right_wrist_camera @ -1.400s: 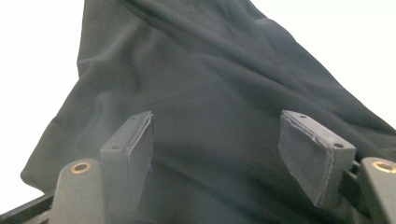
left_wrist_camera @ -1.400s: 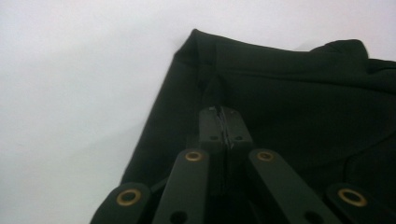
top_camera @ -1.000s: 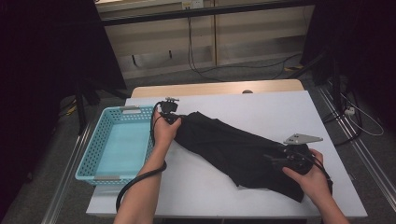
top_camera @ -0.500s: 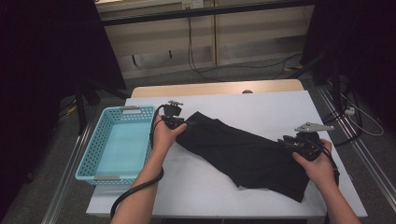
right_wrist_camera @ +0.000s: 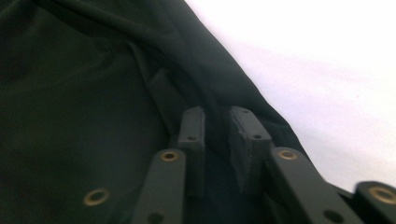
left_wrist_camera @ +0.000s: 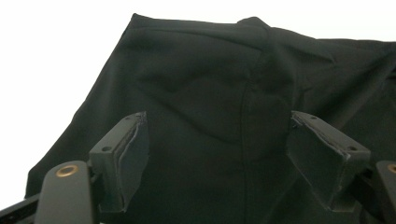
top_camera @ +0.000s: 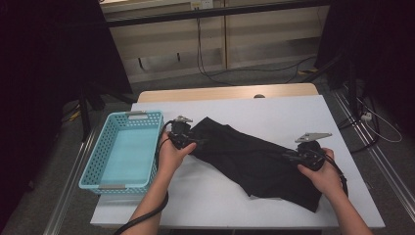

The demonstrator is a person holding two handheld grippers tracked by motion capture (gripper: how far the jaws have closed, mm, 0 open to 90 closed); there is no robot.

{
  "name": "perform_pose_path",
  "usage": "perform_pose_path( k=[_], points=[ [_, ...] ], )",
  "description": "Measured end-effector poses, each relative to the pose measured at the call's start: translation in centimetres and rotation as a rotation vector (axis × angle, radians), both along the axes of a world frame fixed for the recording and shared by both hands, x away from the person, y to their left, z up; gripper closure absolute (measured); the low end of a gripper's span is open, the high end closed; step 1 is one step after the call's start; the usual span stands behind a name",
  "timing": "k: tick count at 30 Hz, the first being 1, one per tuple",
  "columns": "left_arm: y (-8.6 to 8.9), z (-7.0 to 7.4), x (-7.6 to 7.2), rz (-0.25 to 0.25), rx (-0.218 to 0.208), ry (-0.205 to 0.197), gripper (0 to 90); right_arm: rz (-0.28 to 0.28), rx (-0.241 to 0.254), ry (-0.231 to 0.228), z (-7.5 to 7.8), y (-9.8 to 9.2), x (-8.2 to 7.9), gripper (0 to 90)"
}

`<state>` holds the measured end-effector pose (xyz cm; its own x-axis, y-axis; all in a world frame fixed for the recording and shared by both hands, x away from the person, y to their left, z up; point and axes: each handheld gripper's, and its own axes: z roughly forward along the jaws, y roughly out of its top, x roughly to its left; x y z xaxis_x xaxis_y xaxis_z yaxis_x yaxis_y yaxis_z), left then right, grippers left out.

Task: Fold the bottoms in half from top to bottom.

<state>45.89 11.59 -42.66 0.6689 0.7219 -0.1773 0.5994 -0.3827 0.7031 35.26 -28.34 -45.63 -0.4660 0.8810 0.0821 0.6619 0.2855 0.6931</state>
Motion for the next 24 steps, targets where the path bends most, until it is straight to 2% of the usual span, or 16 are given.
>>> perform_pose_path(
  k=[2, 4, 6, 8, 9, 10, 12, 14, 16, 19, 24],
  points=[
    [0.1, 0.0, -0.3, 0.001, -0.016, -0.003, 22.2, 0.002, 0.041, 0.008, -0.2, 0.0, 0.2, 86.8],
    [0.2, 0.0, -0.3, -0.004, -0.018, -0.005, 22.1, 0.006, 0.055, 0.017, -0.3, -0.1, 0.3, 88.3],
    [0.2, 0.1, -0.3, -0.01, 0.0, 0.001, 21.9, 0.008, 0.05, 0.028, -0.1, -0.2, 0.7, 88.8],
    [0.1, 0.2, -0.4, -0.016, -0.008, -0.008, 21.7, -0.011, 0.048, 0.003, 0.3, -0.4, 0.7, 88.9],
    [0.1, 0.2, -0.4, -0.02, -0.003, -0.01, 21.7, -0.025, 0.077, -0.015, 0.5, -0.8, 0.9, 88.9],
    [0.1, 0.2, -0.4, -0.02, 0.0, -0.012, 21.6, -0.033, 0.086, -0.024, 0.7, -1.0, 1.0, 88.9],
    [0.1, 0.2, -0.4, -0.023, 0.0, -0.011, 21.6, -0.05, 0.066, -0.03, 1.1, -1.5, 1.4, 88.9],
    [0.1, 0.1, -0.4, -0.023, 0.002, -0.01, 21.6, -0.056, 0.1, -0.037, 1.4, -2.0, 1.9, 88.5],
    [0.2, 0.1, -0.4, -0.025, 0.006, -0.007, 21.5, -0.067, 0.089, -0.031, 1.4, -2.1, 2.2, 88.2],
    [0.3, 0.1, -0.4, -0.023, 0.008, -0.014, 21.5, -0.1, 0.068, -0.048, 1.4, -2.3, 2.1, 86.9],
    [0.3, 0.0, -0.4, -0.028, 0.003, -0.008, 21.5, -0.111, 0.056, -0.076, 1.9, -2.9, 0.9, 84.5]
  ],
)
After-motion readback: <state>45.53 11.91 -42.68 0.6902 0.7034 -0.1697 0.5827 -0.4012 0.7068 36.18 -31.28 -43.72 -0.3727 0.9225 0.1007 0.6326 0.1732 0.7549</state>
